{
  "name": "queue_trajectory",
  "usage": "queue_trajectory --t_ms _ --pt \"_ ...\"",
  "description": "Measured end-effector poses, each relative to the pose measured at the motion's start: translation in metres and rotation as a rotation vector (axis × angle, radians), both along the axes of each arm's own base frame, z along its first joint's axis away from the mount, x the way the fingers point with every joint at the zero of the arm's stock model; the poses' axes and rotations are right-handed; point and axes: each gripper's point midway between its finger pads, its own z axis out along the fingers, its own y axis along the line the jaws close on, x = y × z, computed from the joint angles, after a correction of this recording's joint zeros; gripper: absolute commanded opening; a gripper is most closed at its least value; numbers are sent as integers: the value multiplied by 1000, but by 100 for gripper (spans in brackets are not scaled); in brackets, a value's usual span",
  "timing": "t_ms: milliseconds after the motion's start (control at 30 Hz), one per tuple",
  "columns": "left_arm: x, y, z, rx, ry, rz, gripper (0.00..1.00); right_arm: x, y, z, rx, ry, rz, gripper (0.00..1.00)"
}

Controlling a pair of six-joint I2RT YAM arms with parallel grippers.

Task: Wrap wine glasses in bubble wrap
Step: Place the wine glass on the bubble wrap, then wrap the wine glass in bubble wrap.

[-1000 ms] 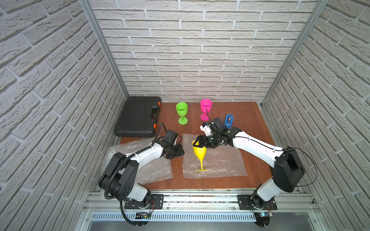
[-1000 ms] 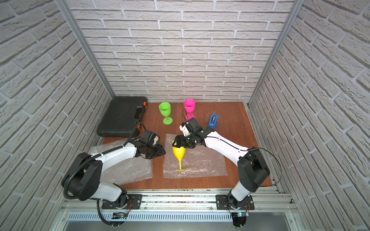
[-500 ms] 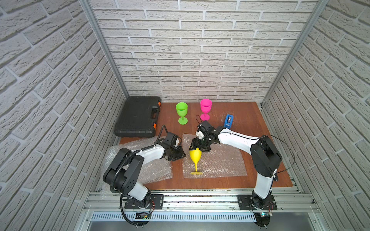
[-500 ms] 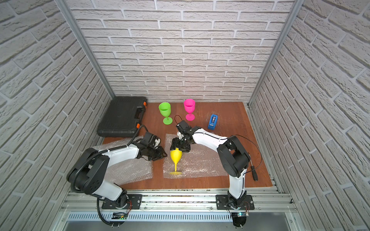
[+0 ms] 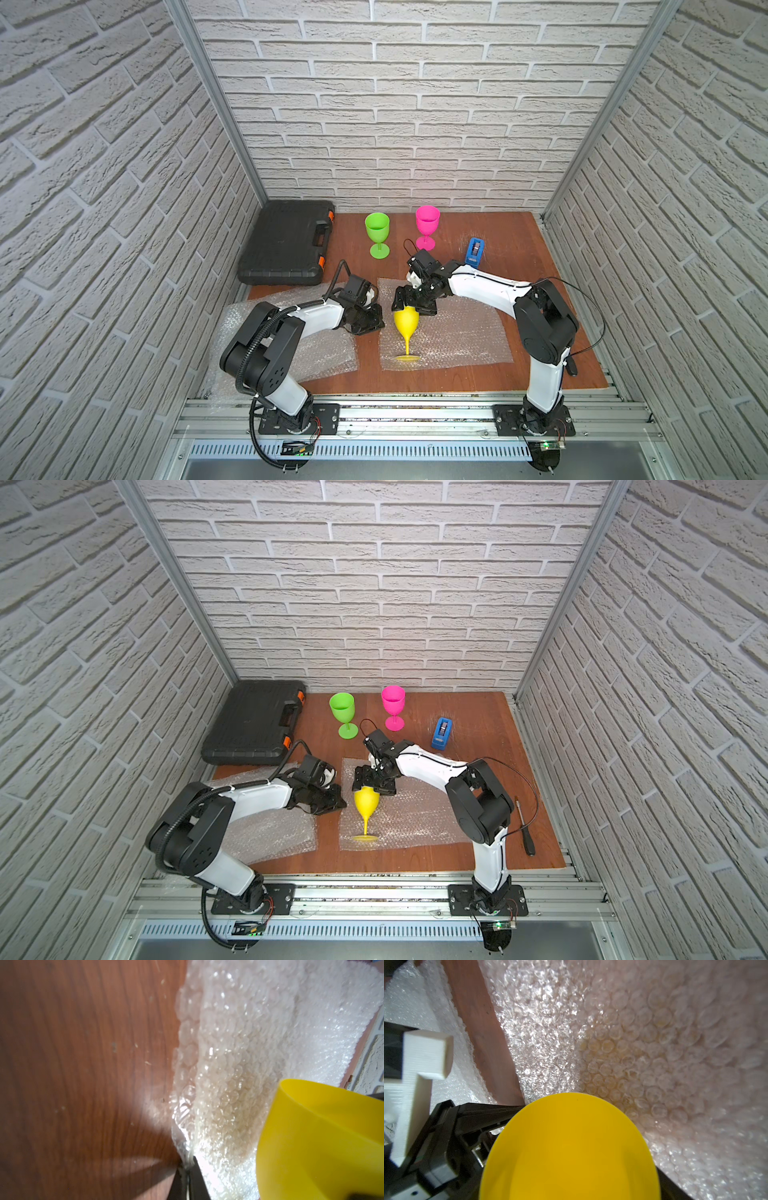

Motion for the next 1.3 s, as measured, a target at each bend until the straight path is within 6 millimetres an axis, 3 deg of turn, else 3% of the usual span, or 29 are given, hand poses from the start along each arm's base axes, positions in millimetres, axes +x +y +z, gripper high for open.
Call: queue_trajectory --t_ms 267,433,533,667,833,1100,1300 --pt "-1 4 2 13 0 1 0 3 -4 44 42 -81 -5 87" --pt "-1 5 11 12 -11 3 0 3 -22 71 29 -153 -17 66" --pt "0 5 18 10 -24 1 0 -2 -36 60 -9 -140 -19 53" --pt "3 3 31 2 -45 -3 0 -18 -53 18 -86 -50 -14 38" --pt "7 2 46 -1 -67 -15 0 -34 -67 -22 -163 41 -4 33" --pt "19 -18 82 -18 -121 -71 0 -29 -61 -29 -136 24 -5 32" --pt "23 -35 92 -21 -129 -114 0 -22 -62 -31 -135 9 -21 30"
